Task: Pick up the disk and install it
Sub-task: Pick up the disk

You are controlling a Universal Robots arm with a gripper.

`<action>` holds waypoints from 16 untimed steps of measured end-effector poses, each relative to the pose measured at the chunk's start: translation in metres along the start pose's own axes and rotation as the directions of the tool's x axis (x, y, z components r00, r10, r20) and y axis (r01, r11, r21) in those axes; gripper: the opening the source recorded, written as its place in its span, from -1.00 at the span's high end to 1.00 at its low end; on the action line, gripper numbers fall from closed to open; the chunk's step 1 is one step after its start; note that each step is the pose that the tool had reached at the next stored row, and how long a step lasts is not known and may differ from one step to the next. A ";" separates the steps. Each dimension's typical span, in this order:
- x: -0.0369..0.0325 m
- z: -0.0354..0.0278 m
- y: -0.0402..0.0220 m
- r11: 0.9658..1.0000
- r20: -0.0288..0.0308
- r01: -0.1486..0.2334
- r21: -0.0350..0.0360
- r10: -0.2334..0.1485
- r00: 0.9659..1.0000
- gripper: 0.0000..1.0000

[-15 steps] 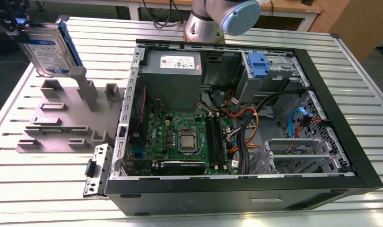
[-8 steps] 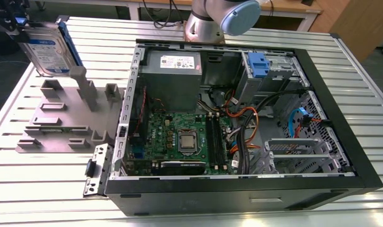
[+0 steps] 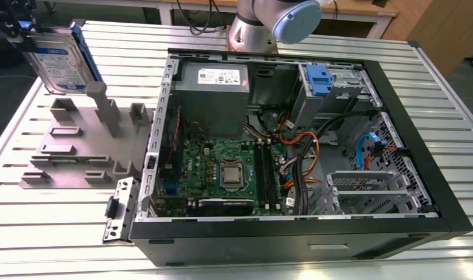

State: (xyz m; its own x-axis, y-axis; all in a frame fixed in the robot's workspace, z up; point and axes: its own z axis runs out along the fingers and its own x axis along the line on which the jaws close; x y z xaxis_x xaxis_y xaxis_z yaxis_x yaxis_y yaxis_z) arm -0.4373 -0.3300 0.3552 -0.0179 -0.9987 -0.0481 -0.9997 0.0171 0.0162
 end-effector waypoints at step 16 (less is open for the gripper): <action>0.0001 -0.0022 0.0000 1.000 0.009 0.000 0.000 0.000 1.000 0.27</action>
State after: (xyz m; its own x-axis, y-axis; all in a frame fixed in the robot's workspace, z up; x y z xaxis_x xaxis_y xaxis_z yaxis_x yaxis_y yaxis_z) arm -0.4373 -0.3302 0.3574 -0.0179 -0.9982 -0.0568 -0.9997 0.0170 0.0164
